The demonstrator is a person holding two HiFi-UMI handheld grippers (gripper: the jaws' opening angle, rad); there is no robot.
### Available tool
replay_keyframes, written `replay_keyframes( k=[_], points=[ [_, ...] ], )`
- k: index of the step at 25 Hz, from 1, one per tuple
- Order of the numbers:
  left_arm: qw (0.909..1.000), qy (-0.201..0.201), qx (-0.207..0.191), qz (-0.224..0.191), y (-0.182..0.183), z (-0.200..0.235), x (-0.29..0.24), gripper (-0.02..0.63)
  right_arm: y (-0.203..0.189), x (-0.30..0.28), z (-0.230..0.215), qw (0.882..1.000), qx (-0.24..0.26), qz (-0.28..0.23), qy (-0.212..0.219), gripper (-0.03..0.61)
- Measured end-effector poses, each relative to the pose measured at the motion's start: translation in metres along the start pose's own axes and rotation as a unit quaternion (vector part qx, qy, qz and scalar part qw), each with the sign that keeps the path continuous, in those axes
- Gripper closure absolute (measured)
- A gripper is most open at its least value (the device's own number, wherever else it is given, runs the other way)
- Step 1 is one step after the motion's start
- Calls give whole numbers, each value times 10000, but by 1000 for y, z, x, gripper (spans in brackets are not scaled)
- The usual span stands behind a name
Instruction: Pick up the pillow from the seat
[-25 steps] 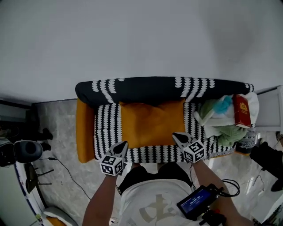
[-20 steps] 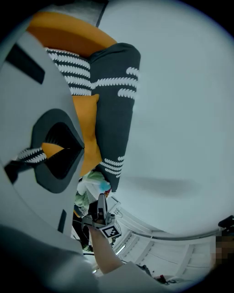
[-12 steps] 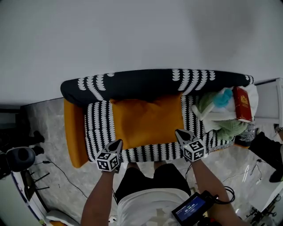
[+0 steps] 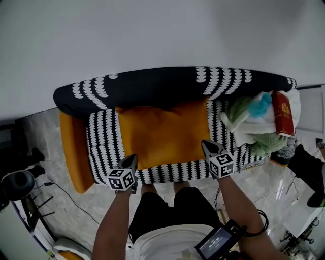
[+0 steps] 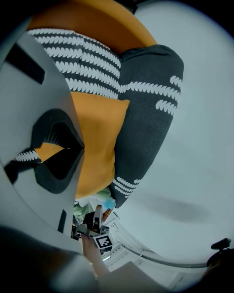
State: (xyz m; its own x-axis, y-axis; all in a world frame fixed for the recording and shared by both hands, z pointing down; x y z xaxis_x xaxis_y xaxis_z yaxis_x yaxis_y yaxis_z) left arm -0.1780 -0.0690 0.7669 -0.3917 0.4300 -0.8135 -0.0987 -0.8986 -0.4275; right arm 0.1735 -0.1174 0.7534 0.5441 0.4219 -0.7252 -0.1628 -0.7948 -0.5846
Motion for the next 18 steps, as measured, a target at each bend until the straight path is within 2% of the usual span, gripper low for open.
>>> replay_keyframes(
  k=[6,9,11,12,14,18],
  points=[
    [9997,192,160,-69,-1,18,-20,604,-14,-14,-25,9996,-176,99,-193,565],
    [9998,180,-19,-6,3,27,-27,604,-14,-20,-37,9992,-229,93,-307,565],
    [9996,231,-136,53,4,37,-31,563,-13,-25,-44,9989,-317,26,-340,558],
    [9995,278,-136,72,4,42,-33,529,-13,-28,-48,9987,-378,-15,-354,542],
    [9993,365,-24,63,5,52,-40,485,-13,-32,-55,9979,-509,-79,-384,456],
    [9990,362,259,-1,8,61,-57,379,-15,-37,-70,9956,-812,-223,-405,364]
  ],
)
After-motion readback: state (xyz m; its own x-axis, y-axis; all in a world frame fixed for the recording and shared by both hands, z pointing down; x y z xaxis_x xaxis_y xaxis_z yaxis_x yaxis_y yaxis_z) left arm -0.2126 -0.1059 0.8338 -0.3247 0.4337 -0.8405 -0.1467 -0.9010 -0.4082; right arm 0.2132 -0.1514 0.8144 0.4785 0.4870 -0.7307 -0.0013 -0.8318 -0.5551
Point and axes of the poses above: the fingertips, and each gripper's own axes: x backward along the fingers, z to its left, y out of its top, the point moved 4 cm from there along x, backward along the fingers, and after that the axes turned 5 degrees about y, right-handed, at the moved point
